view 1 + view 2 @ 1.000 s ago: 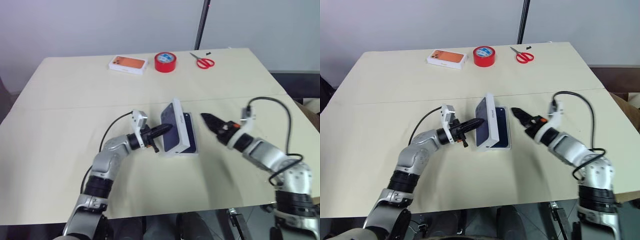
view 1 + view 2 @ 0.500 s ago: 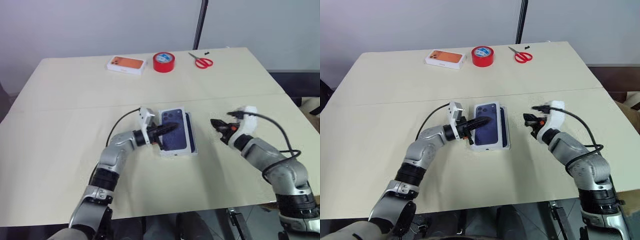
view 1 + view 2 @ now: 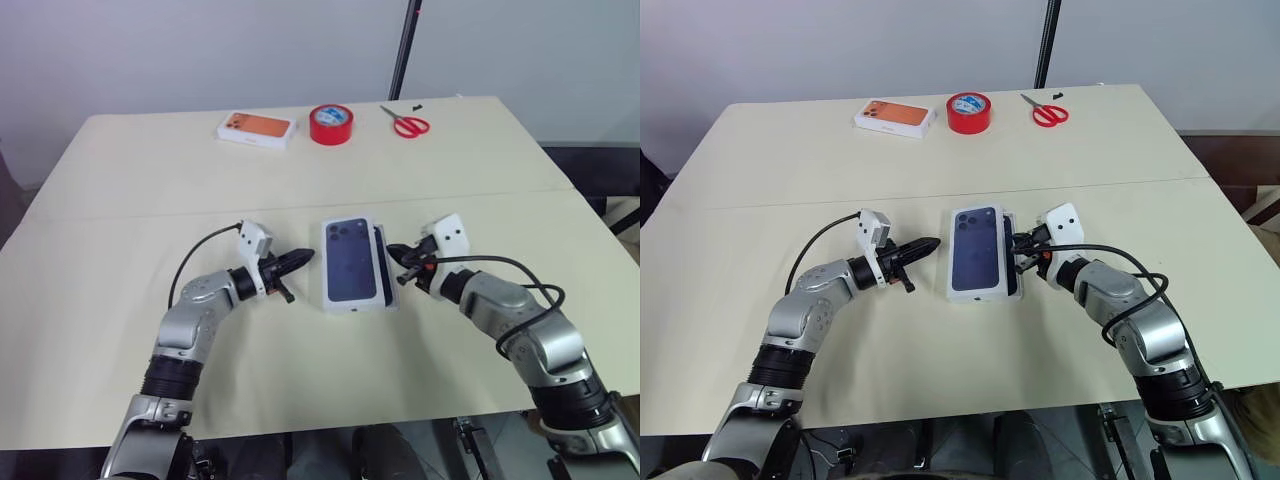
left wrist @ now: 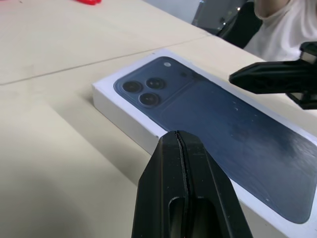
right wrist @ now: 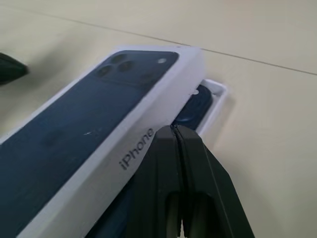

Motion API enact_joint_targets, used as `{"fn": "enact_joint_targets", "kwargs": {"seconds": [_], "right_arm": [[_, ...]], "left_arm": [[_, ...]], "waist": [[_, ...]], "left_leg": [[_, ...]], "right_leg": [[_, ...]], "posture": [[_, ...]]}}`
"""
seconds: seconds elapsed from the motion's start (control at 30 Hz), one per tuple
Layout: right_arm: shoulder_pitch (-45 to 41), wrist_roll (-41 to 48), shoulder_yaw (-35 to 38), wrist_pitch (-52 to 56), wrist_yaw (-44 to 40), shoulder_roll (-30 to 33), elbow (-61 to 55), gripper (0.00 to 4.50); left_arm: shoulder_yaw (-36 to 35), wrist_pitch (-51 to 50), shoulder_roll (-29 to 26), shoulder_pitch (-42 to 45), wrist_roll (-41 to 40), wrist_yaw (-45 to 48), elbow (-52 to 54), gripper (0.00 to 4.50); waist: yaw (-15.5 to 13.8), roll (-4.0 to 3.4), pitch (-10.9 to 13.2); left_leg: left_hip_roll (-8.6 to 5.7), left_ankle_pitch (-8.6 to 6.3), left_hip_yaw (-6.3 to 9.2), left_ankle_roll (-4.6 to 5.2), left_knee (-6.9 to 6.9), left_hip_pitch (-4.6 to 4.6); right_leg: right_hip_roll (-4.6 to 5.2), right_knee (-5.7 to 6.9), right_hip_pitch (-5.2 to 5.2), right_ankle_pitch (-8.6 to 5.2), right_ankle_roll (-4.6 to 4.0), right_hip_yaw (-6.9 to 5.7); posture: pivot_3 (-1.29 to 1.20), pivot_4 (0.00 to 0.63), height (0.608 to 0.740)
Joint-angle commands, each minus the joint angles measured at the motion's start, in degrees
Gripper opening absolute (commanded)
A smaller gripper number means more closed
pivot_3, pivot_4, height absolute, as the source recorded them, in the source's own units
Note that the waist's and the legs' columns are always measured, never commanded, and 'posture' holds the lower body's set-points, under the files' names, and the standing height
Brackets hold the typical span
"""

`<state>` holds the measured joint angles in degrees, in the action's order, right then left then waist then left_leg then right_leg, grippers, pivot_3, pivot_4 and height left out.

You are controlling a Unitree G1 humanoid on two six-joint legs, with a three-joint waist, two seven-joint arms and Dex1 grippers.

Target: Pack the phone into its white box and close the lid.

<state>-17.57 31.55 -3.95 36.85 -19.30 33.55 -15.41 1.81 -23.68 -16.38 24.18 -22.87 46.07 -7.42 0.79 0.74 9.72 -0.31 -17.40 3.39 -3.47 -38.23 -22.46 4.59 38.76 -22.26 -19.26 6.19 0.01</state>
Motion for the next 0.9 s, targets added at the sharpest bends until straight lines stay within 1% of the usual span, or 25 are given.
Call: {"fn": "enact_joint_targets", "kwargs": {"seconds": [0.03, 0.2, 0.4, 0.47, 0.6, 0.7, 0.9], "right_arm": [[-0.6, -1.4, 0.8, -0.3, -2.1, 0.0, -3.5, 0.07], [0.3, -1.9, 1.1, 0.4, -4.1, -0.6, -4.5, 0.07], [2.8, -5.9, -2.1, 0.6, -6.3, 0.4, -6.4, 0.07], [2.9, -4.8, -0.3, 1.5, -6.0, -1.0, -6.8, 0.07], [2.8, -6.1, 2.1, 1.7, -5.2, -1.4, -5.6, 0.07], [2.8, -6.2, 3.8, 1.6, -5.3, -1.4, -4.8, 0.07], [3.5, -7.5, 4.5, 1.3, -6.1, -1.2, -4.4, 0.07]], "left_arm": [[2.2, -1.6, -0.8, 0.2, 2.2, -0.7, 0.3, 0.00], [3.6, -3.0, 0.6, 1.4, 2.3, -0.8, -0.9, 0.00], [5.8, -1.4, 3.6, 3.4, 3.9, -0.8, -3.7, 0.00], [5.8, -0.7, 4.6, 4.1, 4.2, -0.9, -4.3, 0.00], [5.0, -1.5, 7.0, 6.0, 3.3, -1.4, -3.9, 0.00], [4.6, -1.8, 7.6, 6.7, 3.2, -1.6, -3.3, 0.00], [3.3, -3.6, 7.7, 7.4, 1.8, -1.7, -1.7, 0.00]], "waist": [[0.0, 0.00, 0.0], [0.0, 0.00, 0.0], [-0.1, 0.00, 0.0], [-0.1, 0.00, 0.0], [-0.2, 0.01, 0.0], [-0.2, 0.01, 0.0], [0.0, 0.01, 0.0]], "left_leg": [[0.00, 0.00, 0.00, 0.00, 0.01, 0.00], [0.00, 0.00, -0.01, 0.00, 0.01, 0.00], [-0.05, 0.00, -0.01, 0.00, -0.02, 0.00], [-0.05, 0.00, 0.00, 0.00, -0.02, 0.00], [-0.07, 0.00, 0.00, -0.01, -0.03, 0.00], [-0.08, 0.00, 0.01, -0.01, -0.03, 0.00], [-0.07, 0.00, 0.00, -0.01, -0.02, 0.00]], "right_leg": [[-0.01, 0.00, -0.01, 0.00, 0.00, 0.00], [-0.01, 0.00, -0.01, 0.00, 0.00, 0.00], [0.03, 0.00, 0.02, 0.00, 0.00, 0.00], [0.02, 0.00, 0.02, 0.00, 0.00, -0.01], [0.05, 0.00, 0.04, 0.00, 0.00, -0.02], [0.06, 0.00, 0.03, 0.00, 0.00, -0.02], [0.03, 0.01, 0.01, 0.00, 0.00, -0.02]], "posture": [[0.00, 0.150, 0.740], [0.00, 0.150, 0.740], [0.00, 0.150, 0.740], [0.00, 0.150, 0.740], [0.00, 0.150, 0.740], [0.00, 0.150, 0.740], [0.00, 0.150, 0.740]]}}
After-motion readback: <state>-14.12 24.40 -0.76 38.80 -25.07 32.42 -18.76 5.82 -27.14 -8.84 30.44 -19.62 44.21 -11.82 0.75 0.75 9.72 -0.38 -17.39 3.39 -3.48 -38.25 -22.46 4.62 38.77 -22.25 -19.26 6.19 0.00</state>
